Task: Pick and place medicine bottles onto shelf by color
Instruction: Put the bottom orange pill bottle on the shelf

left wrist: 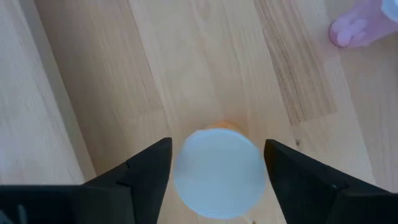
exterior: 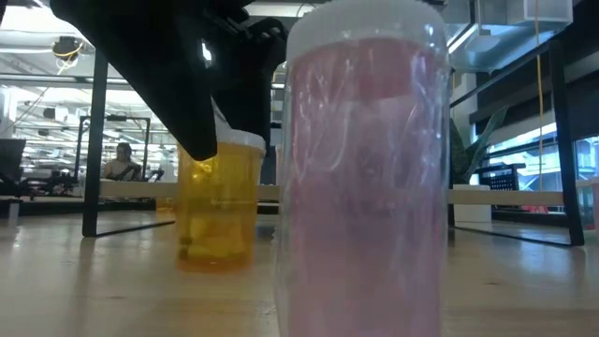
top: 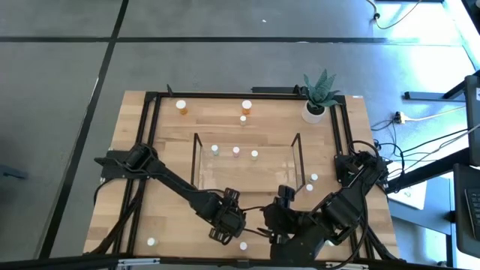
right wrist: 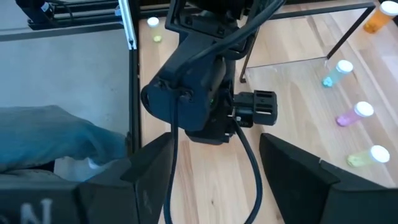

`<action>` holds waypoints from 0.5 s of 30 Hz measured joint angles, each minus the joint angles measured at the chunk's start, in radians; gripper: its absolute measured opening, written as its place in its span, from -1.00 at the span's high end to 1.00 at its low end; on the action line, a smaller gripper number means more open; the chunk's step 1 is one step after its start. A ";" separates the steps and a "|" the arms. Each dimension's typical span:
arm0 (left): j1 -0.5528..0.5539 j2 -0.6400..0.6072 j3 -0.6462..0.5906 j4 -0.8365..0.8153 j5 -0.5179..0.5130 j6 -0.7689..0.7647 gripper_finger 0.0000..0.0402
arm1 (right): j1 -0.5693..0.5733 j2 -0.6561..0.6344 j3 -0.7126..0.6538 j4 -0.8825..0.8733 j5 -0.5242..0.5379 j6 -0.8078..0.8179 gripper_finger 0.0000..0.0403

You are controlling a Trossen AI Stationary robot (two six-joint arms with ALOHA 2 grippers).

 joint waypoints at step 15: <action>0.000 -0.078 0.000 -0.024 -0.015 -0.010 -0.54 | 0.000 0.000 0.000 0.003 0.000 -0.002 -0.20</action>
